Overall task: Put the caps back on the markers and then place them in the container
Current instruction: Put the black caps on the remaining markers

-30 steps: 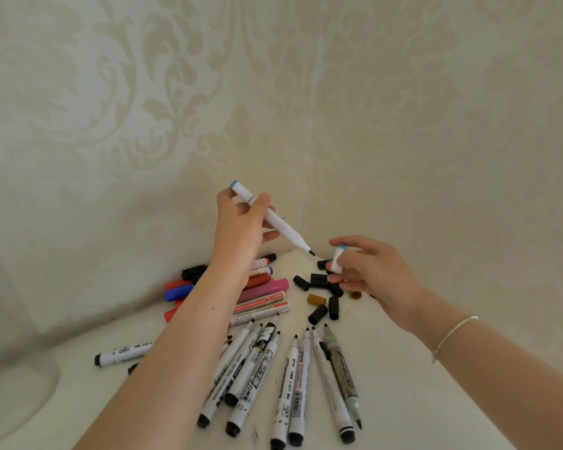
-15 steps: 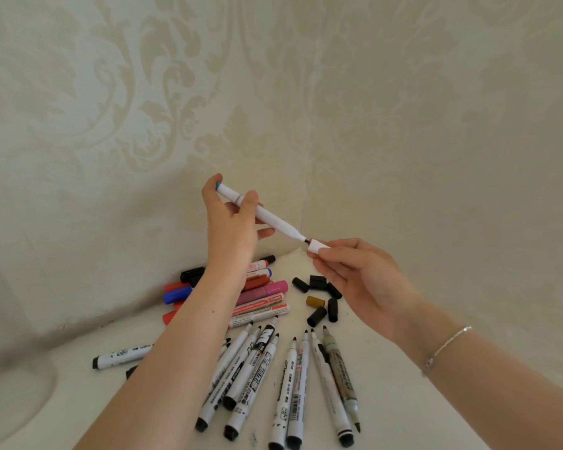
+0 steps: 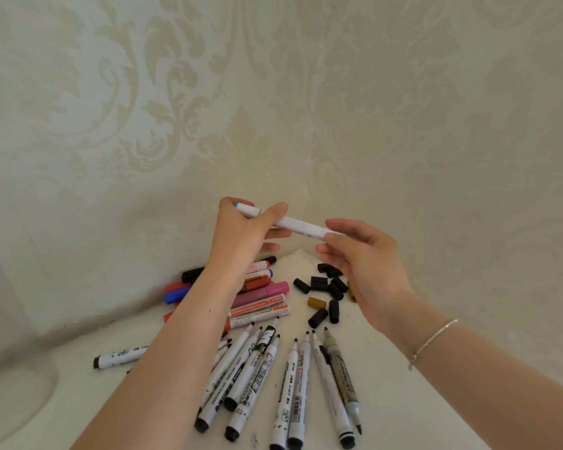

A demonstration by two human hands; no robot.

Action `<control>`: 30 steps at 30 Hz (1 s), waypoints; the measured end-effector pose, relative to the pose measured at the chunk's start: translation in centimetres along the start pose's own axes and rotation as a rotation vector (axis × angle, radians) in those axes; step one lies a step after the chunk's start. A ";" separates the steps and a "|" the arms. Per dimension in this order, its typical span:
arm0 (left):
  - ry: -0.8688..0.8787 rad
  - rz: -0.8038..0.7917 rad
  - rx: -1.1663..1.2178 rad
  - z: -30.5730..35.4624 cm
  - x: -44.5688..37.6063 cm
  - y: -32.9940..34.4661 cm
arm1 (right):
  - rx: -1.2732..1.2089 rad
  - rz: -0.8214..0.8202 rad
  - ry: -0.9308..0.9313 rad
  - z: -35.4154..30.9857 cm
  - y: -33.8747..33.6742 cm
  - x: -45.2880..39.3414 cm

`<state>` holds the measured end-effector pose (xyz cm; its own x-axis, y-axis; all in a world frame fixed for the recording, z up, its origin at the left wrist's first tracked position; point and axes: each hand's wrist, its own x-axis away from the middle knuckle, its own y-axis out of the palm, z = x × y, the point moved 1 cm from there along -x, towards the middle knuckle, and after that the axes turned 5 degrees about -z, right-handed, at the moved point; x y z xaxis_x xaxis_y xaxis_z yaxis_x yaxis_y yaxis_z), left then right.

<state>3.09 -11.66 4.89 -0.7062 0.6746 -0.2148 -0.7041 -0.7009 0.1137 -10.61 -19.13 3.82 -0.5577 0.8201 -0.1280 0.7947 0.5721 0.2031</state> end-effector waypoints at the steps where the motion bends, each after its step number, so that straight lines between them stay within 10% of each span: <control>1: -0.037 -0.042 -0.028 0.1 0.0 -0.2 | -0.013 0.029 -0.001 -0.1 -0.2 -0.2; 11: -0.242 -0.633 -0.208 0.2 1.2 0.5 | -0.090 0.113 0.059 -0.4 0.0 -2.1; 30: -0.143 -0.484 -0.172 -0.9 2.0 3.8 | 0.333 0.237 -0.092 -0.9 1.6 -3.2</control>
<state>-0.92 -13.16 3.99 -0.3148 0.9468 -0.0674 -0.9383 -0.3211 -0.1286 -7.73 -20.87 5.45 -0.3379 0.9187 -0.2045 0.9411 0.3271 -0.0859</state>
